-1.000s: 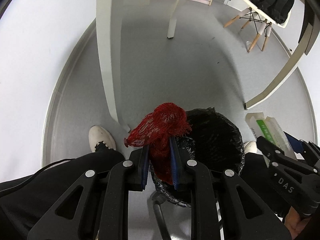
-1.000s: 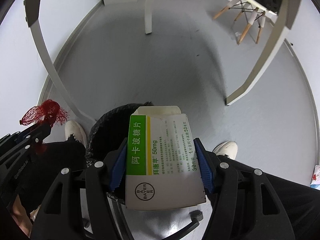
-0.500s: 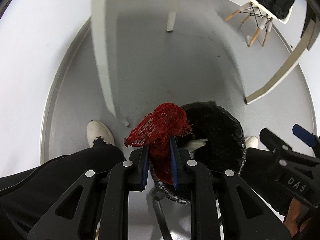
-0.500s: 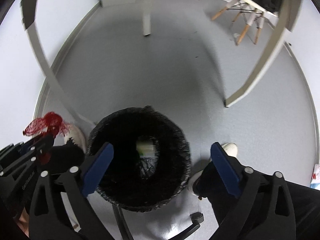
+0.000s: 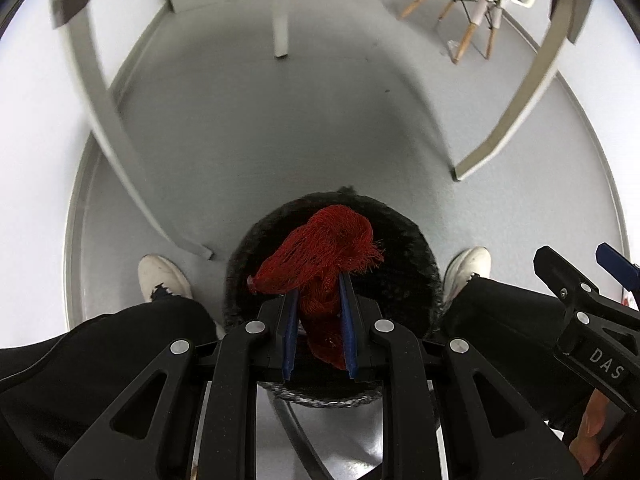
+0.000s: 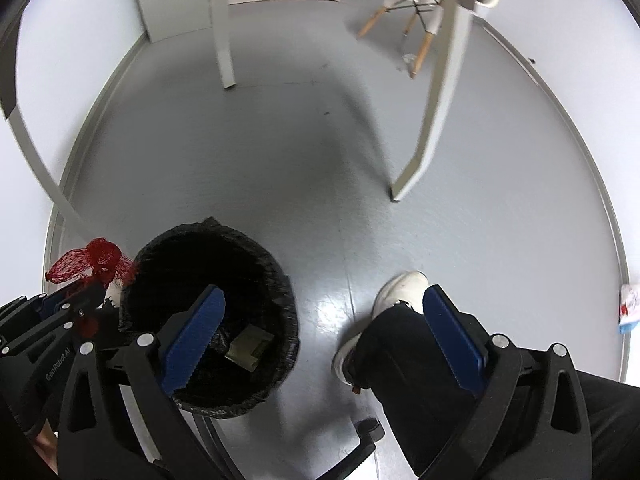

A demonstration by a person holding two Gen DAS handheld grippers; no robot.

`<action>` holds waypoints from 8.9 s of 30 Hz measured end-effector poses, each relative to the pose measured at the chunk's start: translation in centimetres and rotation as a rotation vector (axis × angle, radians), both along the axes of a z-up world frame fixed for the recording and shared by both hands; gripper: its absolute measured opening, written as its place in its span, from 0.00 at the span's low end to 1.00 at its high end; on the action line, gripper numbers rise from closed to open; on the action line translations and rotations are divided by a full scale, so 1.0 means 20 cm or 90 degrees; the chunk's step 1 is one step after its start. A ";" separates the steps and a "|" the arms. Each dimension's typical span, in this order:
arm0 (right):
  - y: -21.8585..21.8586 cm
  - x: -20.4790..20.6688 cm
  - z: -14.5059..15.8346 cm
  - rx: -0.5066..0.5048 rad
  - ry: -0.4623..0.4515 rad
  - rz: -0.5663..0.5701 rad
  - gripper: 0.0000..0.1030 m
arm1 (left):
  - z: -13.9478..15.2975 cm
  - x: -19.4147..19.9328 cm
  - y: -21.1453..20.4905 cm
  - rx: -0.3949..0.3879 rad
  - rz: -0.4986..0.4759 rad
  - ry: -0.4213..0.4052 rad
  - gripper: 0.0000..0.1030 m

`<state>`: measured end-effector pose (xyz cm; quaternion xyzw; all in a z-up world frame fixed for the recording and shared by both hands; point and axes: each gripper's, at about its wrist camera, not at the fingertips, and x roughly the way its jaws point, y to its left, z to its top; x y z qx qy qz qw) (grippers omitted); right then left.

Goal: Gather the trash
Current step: 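Open the right tool to drop the Bayer box while the left tool drops the red net, then raise both tools back up toward the table, then grasp the white pill bottle with the left tool while the right tool grasps the green medicine box, then carry the pill bottle and green box down over the trash bin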

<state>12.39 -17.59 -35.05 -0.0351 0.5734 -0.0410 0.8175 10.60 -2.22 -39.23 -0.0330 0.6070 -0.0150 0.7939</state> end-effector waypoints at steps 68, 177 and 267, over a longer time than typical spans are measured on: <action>0.06 -0.63 0.89 0.027 -0.201 0.028 0.92 | 0.98 -0.68 0.32 0.018 0.084 -0.238 0.94; 0.30 -0.17 1.70 0.115 -0.335 0.186 0.43 | 1.72 -0.09 0.39 0.015 0.048 -0.331 0.40; 0.28 -0.20 0.38 0.030 -0.134 0.116 0.43 | 0.42 -0.22 0.32 0.044 0.079 -0.163 0.40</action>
